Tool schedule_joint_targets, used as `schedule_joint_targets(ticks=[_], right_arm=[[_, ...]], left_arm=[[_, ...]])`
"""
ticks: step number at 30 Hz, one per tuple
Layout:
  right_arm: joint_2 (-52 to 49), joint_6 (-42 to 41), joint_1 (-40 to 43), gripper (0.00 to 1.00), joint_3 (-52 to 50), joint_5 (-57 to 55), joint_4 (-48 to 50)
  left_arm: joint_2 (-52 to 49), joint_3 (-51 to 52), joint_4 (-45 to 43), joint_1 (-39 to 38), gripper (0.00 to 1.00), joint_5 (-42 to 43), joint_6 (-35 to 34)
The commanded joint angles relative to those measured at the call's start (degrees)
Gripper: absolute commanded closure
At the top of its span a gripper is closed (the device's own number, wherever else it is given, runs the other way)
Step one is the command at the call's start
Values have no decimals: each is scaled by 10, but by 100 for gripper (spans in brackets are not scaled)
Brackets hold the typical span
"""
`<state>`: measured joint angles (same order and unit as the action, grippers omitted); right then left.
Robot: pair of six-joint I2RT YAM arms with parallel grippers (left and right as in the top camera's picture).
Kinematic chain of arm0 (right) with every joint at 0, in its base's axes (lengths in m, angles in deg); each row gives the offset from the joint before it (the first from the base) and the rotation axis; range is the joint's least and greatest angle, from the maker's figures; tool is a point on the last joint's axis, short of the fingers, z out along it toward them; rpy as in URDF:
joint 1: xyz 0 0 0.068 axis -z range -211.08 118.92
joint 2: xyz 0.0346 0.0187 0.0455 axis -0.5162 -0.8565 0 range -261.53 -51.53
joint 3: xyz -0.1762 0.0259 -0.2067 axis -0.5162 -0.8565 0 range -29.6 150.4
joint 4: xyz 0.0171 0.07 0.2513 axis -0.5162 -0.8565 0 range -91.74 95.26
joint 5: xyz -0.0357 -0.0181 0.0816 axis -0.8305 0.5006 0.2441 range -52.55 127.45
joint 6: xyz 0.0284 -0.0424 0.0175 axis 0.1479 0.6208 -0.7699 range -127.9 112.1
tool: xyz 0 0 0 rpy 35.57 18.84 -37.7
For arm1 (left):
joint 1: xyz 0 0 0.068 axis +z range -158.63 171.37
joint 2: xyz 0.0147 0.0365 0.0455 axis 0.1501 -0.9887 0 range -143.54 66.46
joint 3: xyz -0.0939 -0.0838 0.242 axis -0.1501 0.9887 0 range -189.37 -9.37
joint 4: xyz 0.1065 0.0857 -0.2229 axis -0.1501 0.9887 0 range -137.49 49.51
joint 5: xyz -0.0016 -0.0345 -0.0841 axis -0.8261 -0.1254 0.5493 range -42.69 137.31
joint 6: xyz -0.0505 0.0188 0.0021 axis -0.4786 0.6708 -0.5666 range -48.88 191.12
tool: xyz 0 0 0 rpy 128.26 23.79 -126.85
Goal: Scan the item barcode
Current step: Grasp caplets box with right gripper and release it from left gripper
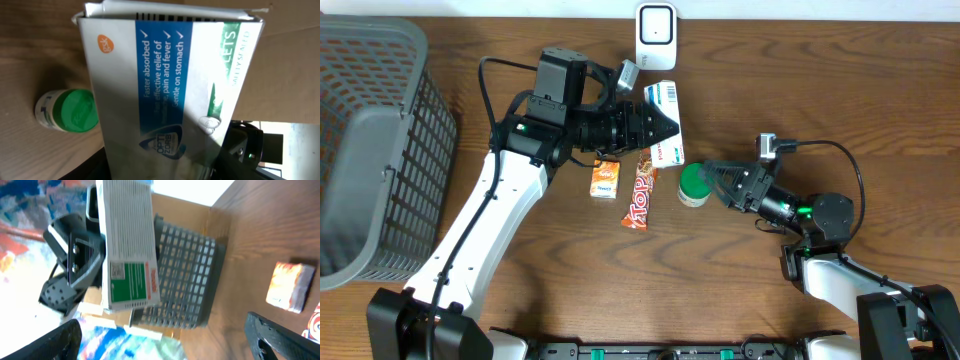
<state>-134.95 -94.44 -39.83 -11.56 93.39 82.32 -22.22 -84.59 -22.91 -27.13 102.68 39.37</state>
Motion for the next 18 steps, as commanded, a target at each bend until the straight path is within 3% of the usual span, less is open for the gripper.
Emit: schedule_joint_targets(ticks=[1, 7, 13, 18], right_arm=[[-2, -27, -8, 1, 3, 10, 3], [-2, -89, -24, 1, 3, -50, 35], [-2, -148, -99, 3, 3, -176, 36], [-2, -139, -131, 5, 3, -264, -10]], left_arm=[[3, 0, -12, -1, 47, 9, -3], [3, 0, -18, -2, 47, -7, -25], [3, 0, -33, -10, 47, -26, -44], [3, 0, -49, -21, 47, -43, -76]])
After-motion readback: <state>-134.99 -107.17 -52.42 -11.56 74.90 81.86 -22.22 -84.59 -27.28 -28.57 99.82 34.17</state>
